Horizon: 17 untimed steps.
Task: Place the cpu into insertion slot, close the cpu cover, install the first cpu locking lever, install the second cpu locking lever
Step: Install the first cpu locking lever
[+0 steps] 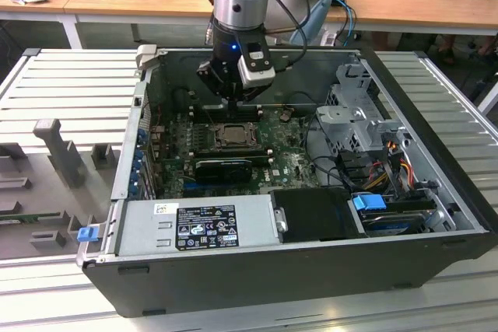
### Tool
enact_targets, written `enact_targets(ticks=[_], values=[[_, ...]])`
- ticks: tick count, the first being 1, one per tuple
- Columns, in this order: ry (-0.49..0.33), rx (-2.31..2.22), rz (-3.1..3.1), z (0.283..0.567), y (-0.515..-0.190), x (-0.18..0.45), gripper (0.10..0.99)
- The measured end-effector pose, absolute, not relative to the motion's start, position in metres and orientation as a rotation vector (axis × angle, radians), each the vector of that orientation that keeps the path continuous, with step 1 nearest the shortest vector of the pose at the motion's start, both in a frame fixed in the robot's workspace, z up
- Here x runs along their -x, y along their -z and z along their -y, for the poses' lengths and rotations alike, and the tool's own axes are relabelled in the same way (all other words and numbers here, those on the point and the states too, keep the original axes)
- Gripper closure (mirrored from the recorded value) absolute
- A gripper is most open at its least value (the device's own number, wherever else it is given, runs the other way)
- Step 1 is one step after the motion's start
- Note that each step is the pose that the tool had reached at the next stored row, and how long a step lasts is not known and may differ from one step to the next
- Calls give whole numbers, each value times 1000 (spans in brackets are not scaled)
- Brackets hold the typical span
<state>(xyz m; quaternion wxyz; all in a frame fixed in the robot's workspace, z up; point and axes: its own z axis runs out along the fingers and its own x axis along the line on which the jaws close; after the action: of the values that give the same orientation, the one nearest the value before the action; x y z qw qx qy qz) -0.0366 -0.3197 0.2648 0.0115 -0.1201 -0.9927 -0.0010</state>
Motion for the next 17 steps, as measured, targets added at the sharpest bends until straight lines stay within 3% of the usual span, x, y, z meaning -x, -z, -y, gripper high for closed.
enact_targets(ticks=[17], values=[[8,33,3133,320,-264,47,980]])
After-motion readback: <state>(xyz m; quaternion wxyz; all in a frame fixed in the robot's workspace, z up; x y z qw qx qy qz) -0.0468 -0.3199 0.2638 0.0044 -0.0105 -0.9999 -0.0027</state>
